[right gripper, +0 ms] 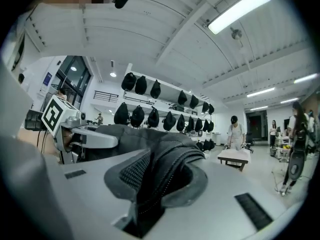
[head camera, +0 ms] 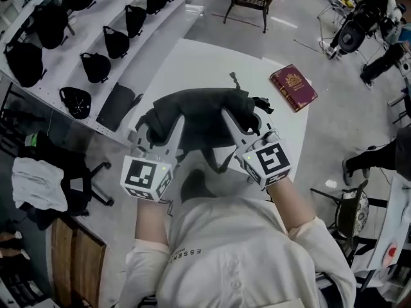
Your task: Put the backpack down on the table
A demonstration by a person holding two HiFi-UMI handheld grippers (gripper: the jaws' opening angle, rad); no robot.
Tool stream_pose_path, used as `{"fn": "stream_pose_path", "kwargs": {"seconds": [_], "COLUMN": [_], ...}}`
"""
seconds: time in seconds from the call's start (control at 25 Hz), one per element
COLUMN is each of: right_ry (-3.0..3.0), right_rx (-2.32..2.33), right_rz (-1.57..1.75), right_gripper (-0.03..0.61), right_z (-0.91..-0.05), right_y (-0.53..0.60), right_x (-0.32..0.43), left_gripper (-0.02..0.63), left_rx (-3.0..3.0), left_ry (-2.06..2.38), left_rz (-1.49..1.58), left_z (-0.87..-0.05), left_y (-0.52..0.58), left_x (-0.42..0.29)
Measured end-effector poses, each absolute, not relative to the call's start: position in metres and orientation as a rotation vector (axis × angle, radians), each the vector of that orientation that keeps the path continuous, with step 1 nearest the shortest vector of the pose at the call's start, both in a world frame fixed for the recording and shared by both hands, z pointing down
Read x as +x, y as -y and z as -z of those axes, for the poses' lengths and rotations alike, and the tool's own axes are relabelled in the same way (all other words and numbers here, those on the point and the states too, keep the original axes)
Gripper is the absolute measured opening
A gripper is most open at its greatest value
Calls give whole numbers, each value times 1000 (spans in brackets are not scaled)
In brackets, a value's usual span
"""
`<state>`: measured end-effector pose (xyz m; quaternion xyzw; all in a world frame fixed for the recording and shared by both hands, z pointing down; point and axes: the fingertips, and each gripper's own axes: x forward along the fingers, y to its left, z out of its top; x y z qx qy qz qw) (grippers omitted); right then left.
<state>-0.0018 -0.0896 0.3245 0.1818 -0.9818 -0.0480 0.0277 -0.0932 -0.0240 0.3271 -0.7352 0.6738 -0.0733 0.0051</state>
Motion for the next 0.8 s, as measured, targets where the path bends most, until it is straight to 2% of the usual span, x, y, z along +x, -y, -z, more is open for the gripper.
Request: {"fn": "stream_pose_path", "kwargs": {"seconds": [0.8], "right_ry": [2825], "right_rx": [1122], "right_rz": [166], "right_gripper": [92], "right_z": [-324], "right_y": [290], "right_x": [-46], "left_gripper": [87], "left_rx": [-2705], "left_ry": [-1584], "left_rz": [185], "left_z": [-330], "left_y": [265], "left_x": [-156]}}
